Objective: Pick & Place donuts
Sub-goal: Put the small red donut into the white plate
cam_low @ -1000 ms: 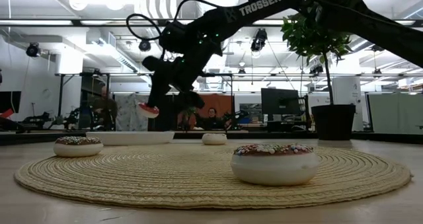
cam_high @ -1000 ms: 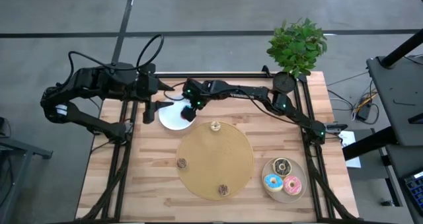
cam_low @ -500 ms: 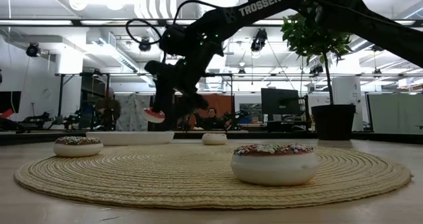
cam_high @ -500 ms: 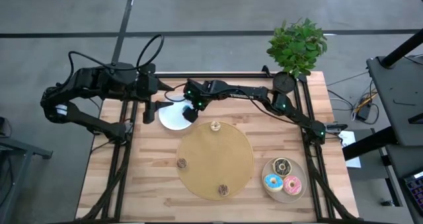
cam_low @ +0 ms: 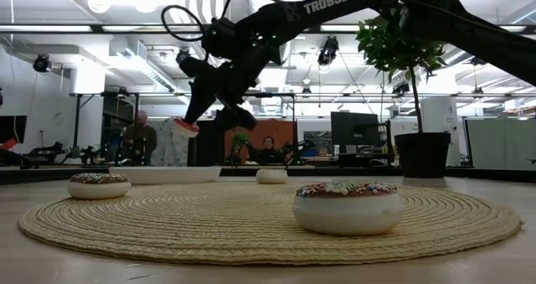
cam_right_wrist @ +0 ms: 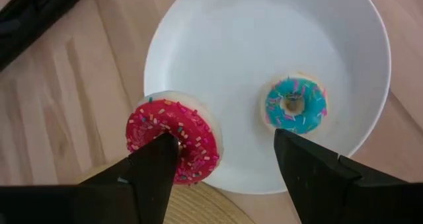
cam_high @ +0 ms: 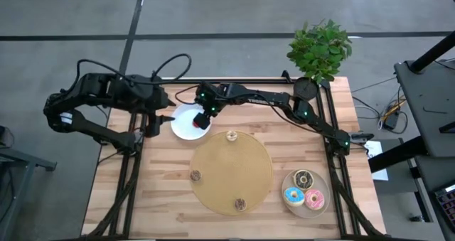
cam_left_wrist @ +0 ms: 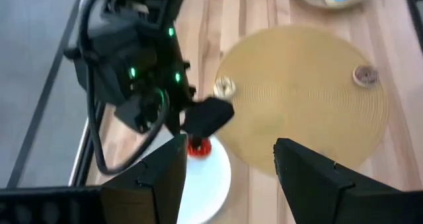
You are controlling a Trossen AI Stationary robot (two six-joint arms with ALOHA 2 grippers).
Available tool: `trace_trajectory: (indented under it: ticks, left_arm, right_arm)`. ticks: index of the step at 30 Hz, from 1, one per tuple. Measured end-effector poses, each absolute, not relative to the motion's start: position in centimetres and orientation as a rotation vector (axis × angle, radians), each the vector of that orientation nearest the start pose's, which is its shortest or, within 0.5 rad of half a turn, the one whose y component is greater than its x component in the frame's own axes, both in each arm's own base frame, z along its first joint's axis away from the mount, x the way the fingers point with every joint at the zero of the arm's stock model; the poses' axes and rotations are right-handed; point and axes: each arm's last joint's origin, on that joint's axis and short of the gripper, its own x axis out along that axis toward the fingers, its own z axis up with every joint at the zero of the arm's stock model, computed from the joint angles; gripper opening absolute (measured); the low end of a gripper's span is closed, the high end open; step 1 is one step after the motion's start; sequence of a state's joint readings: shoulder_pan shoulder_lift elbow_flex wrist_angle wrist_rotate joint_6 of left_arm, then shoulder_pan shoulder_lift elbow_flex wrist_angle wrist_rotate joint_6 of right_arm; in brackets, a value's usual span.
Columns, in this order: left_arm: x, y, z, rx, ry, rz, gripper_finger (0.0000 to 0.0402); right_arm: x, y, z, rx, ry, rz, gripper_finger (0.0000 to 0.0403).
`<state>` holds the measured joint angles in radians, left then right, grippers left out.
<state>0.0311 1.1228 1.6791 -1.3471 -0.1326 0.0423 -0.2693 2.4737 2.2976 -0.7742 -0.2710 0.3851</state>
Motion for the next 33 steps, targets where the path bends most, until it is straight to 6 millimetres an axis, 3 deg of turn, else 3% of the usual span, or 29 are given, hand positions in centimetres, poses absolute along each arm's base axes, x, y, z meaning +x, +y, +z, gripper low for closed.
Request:
trace_trajectory:
  ticks: [4, 13, 25, 33]
  left_arm:
    - [15.2, 0.9, 44.6, 0.08, 0.838, 0.137, 0.0199]
    - [15.8, 0.9, 40.8, 0.001, 0.941, 0.176, 0.0199]
    - [13.6, 1.2, 37.0, -0.2, 0.691, 0.332, 0.0199]
    - [13.9, 1.4, 33.0, -0.401, 0.638, 0.422, 0.0199]
  right_arm:
    - [51.7, -13.6, 20.9, 0.644, 0.903, -0.122, 0.0244]
    - [51.7, -14.0, 21.3, 0.657, 0.891, -0.103, 0.0241]
    - [51.6, -14.0, 21.4, 0.65, 0.893, -0.099, 0.0239]
    - [51.3, -13.9, 22.8, 0.604, 0.875, -0.075, 0.0235]
